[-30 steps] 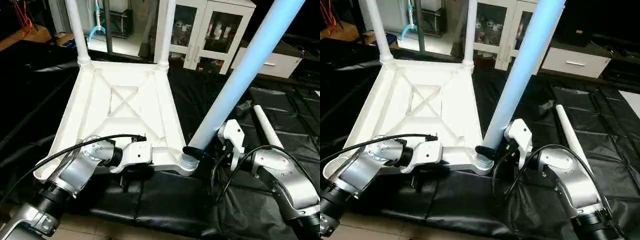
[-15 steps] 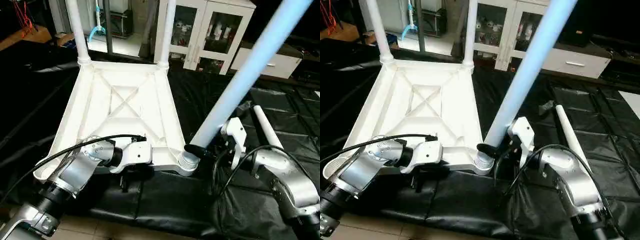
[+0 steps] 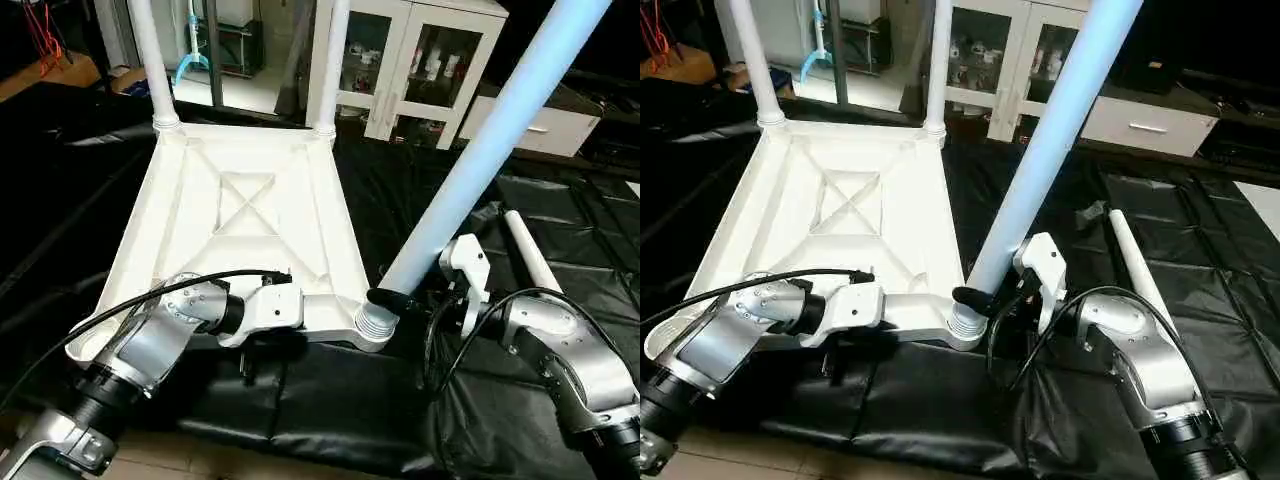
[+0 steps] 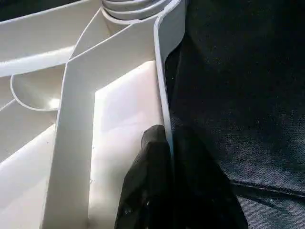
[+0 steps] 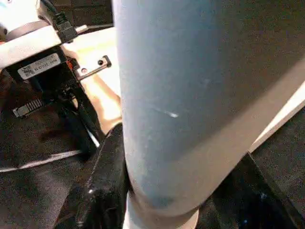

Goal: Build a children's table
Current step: Pick table leg

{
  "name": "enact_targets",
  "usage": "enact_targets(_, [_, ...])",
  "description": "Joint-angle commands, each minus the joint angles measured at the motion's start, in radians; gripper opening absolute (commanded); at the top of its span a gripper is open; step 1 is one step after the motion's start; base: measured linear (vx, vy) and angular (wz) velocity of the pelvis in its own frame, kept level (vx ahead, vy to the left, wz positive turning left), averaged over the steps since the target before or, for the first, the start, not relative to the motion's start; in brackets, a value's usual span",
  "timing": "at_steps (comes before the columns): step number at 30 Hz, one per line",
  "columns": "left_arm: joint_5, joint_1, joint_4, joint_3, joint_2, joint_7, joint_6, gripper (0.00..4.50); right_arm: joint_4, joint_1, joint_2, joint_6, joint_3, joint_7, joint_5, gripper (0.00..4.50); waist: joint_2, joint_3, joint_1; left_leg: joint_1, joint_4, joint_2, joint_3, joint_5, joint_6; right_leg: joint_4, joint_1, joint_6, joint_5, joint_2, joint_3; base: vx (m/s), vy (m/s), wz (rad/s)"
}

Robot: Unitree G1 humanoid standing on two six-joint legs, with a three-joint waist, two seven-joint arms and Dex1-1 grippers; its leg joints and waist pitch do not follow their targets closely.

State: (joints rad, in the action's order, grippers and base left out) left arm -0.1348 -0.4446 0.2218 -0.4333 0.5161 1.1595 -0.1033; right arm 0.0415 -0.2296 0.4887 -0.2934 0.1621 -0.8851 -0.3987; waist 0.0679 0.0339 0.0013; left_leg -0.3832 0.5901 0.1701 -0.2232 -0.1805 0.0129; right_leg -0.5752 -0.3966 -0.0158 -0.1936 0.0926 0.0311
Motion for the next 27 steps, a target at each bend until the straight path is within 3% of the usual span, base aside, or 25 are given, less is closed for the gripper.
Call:
enact_targets(1, [0.027, 0.014, -0.054, -0.026, -0.014, 0.031, 0.036, 0.0, 0.118, 0.076, 0.052, -0.065, 0.036, 0.037, 0.122, 1.82, -0.011, -0.02, -0.012, 0.047, -0.101, 0.07, 0.063, -0.617, 0.1, 0.096, -0.028, 0.072, -0.551, 0.052, -0.034, 0.0, 0.0, 0.0])
enact_targets(3, [0.027, 0.013, -0.053, -0.026, -0.014, 0.033, 0.035, 0.0, 0.112, 0.081, 0.052, -0.065, 0.037, 0.034, 0.119, 1.82, -0.011, -0.02, -0.013, 0.046, -0.101, 0.07, 0.063, -0.617, 0.1, 0.096, -0.028, 0.073, -0.55, 0.053, -0.035, 0.0, 0.0, 0.0])
enact_targets(4, [0.027, 0.012, -0.051, -0.026, -0.013, 0.034, 0.036, 0.0, 0.11, 0.081, 0.052, -0.066, 0.037, 0.034, 0.117, 1.82, -0.022, -0.019, -0.011, 0.048, -0.102, 0.07, 0.064, -0.624, 0.103, 0.096, -0.029, 0.073, -0.546, 0.052, -0.035, 0.0, 0.0, 0.0])
enact_targets(5, [0.028, 0.01, -0.049, -0.026, -0.013, 0.036, 0.036, 0.0, 0.11, 0.08, 0.051, -0.066, 0.037, 0.034, 0.115, 1.82, -0.016, -0.018, -0.014, 0.047, -0.102, 0.069, 0.063, -0.627, 0.103, 0.097, -0.029, 0.073, -0.543, 0.05, -0.034, 0.0, 0.0, 0.0])
enact_targets(11, [0.027, 0.009, -0.052, -0.028, -0.012, 0.037, 0.036, 0.0, 0.122, 0.07, 0.053, -0.043, 0.041, 0.05, 0.131, 1.82, -0.016, -0.018, -0.014, 0.047, -0.103, 0.069, 0.065, -0.639, 0.105, 0.099, -0.03, 0.068, -0.564, 0.051, -0.033, 0.0, 0.0, 0.0])
enact_targets(13, [0.023, 0.013, -0.061, -0.028, -0.012, 0.031, 0.039, 0.0, 0.127, 0.066, 0.047, -0.036, 0.038, 0.062, 0.135, 1.82, -0.011, -0.016, -0.015, 0.047, -0.102, 0.069, 0.065, -0.64, 0.103, 0.101, -0.031, 0.064, -0.575, 0.052, -0.033, 0.0, 0.0, 0.0])
enact_targets(20, [0.012, 0.018, -0.075, -0.033, -0.006, 0.025, 0.034, 0.0, 0.157, 0.053, 0.025, -0.013, 0.021, 0.115, 0.151, 1.82, -0.015, -0.014, -0.018, 0.047, -0.103, 0.068, 0.07, -0.667, 0.107, 0.105, -0.033, 0.052, -0.612, 0.052, -0.03, 0.0, 0.0, 0.0])
enact_targets(27, [0.012, 0.014, -0.084, -0.027, -0.01, 0.014, 0.008, 0.0, 0.18, 0.041, -0.001, -0.02, -0.007, 0.195, 0.16, 1.82, -0.02, -0.012, -0.028, 0.046, -0.113, 0.068, 0.077, -0.709, 0.123, 0.106, -0.028, 0.059, -0.585, 0.05, -0.019, 0.0, 0.0, 0.0])
